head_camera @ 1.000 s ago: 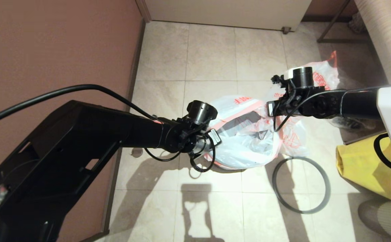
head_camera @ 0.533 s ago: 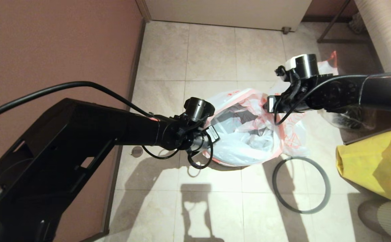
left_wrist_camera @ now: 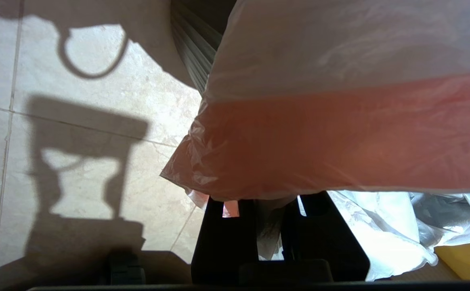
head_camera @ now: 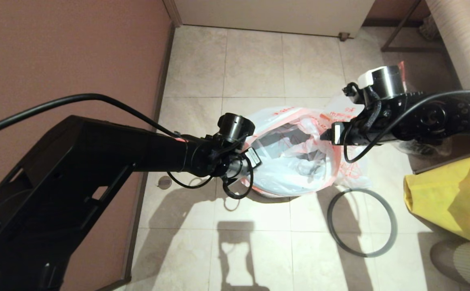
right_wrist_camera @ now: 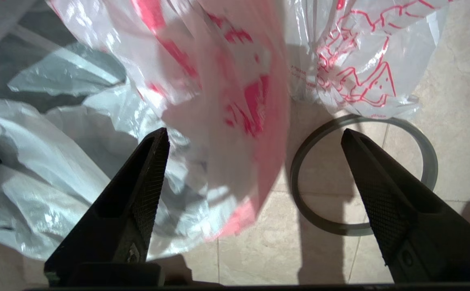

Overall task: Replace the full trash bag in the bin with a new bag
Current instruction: Put the new garbage bag on the trash can

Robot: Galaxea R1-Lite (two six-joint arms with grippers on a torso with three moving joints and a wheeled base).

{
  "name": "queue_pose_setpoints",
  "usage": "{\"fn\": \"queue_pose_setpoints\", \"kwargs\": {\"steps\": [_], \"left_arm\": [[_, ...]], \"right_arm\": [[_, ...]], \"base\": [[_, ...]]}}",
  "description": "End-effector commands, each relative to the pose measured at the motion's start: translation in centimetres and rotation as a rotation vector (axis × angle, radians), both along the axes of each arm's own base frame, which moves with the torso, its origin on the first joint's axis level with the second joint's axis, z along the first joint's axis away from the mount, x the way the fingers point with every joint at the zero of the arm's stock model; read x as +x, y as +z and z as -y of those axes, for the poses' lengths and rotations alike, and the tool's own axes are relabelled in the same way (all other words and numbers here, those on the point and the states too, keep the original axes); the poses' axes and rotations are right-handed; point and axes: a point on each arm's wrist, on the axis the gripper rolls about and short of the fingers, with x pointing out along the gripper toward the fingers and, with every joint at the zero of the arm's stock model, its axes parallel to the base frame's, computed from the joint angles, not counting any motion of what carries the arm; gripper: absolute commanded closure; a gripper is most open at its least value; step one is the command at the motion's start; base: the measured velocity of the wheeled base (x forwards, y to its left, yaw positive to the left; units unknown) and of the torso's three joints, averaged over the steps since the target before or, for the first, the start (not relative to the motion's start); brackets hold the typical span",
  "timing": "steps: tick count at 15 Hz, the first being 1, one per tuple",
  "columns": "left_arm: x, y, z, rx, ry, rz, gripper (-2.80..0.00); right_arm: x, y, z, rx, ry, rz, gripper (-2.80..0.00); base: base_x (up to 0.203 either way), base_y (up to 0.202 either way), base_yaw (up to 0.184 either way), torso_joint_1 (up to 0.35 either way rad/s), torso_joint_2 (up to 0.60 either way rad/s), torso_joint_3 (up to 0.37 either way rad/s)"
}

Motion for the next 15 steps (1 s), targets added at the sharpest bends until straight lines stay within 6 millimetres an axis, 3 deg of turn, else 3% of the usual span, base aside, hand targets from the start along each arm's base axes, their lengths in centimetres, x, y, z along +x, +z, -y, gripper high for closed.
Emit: {"fn": "queue_pose_setpoints", "kwargs": {"steps": [1,4,9,15], "left_arm": [[0.4,0.0,-0.4,-0.005,0.018,0.002,0.00],[1.6,0.5,-2.0,-0.017,0.060,0.015,0.00],[1.9,0.8,-2.6,-0.038,0.055,0.013,0.00],[0.8,2.1,-2.2,-0.057,0.028,0.026,0.00]], "right_arm": [[-1.7,0.9,0.6,0.007,0.001,0.015,-2.80],[-2.3,0.8,-0.4,0.064,0.005,0.009,-2.80],[0.3,-2.6,-4.1,0.143,-0.049,-0.033,-2.80],[1.8,-3.8,-5.8,0.157,-0.129,-0.019,-2.80]], "base": [[0.000,0.000,0.000,0.000,0.00,0.000],[0.000,0.000,0.000,0.000,0.00,0.000],[0.000,0.000,0.000,0.000,0.00,0.000],[0.000,0.000,0.000,0.000,0.00,0.000]]}}
